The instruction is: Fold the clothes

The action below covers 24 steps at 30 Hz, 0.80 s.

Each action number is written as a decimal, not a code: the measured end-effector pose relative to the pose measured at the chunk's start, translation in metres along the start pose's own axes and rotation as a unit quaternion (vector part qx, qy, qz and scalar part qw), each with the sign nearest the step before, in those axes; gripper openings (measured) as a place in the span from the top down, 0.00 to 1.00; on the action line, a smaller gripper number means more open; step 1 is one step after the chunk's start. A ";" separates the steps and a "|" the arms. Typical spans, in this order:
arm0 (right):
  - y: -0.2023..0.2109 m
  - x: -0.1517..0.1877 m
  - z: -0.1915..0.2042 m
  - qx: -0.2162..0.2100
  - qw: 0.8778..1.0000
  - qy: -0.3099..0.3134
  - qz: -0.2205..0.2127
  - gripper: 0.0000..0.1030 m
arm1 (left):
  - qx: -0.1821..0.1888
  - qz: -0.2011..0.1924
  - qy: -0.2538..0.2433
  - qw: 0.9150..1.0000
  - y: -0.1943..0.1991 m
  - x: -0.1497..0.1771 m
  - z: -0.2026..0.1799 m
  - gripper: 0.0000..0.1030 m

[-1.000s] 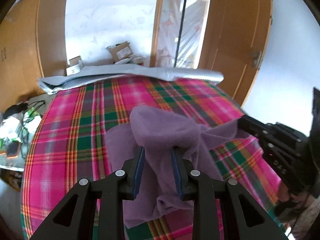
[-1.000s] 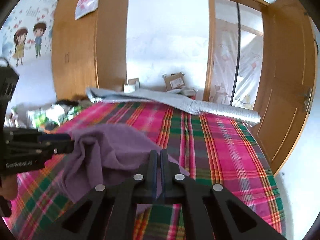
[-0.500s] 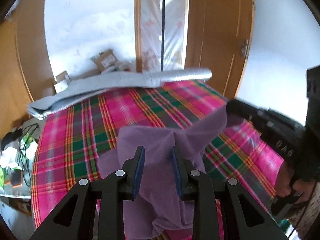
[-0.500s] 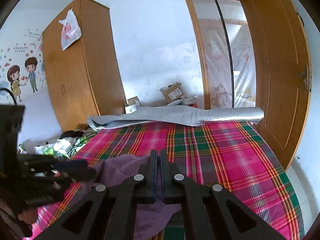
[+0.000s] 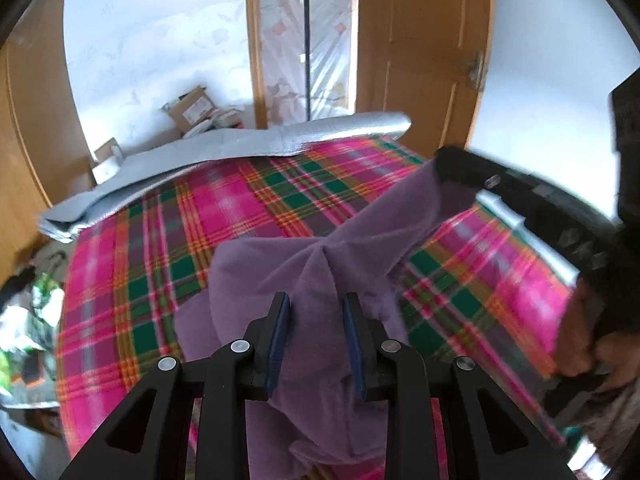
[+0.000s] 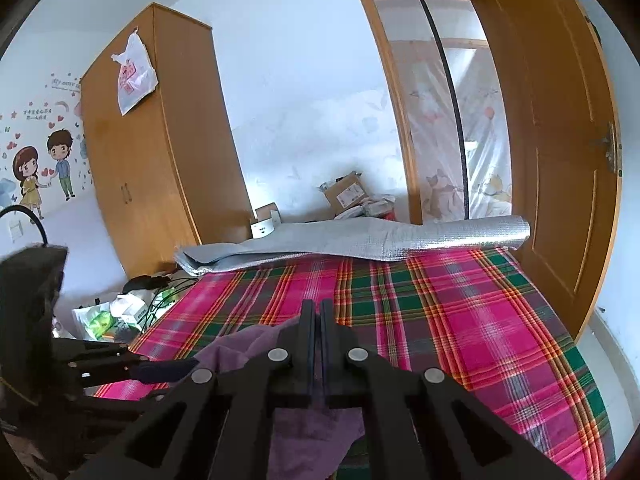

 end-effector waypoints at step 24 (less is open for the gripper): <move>-0.009 0.053 0.007 -0.034 0.994 0.025 0.104 0.95 | 0.035 -0.006 0.233 0.972 -0.024 0.020 0.086 0.93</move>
Point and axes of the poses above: each gripper's, at about its wrist camera, not at the fingertips, and y roughly against the way its jaws point, z to its left, x to its underside, the point moved 2 cm from there along -y, roughly the way its jaws point, and after that the axes turned 10 degrees about -y, right-handed, at the moved point
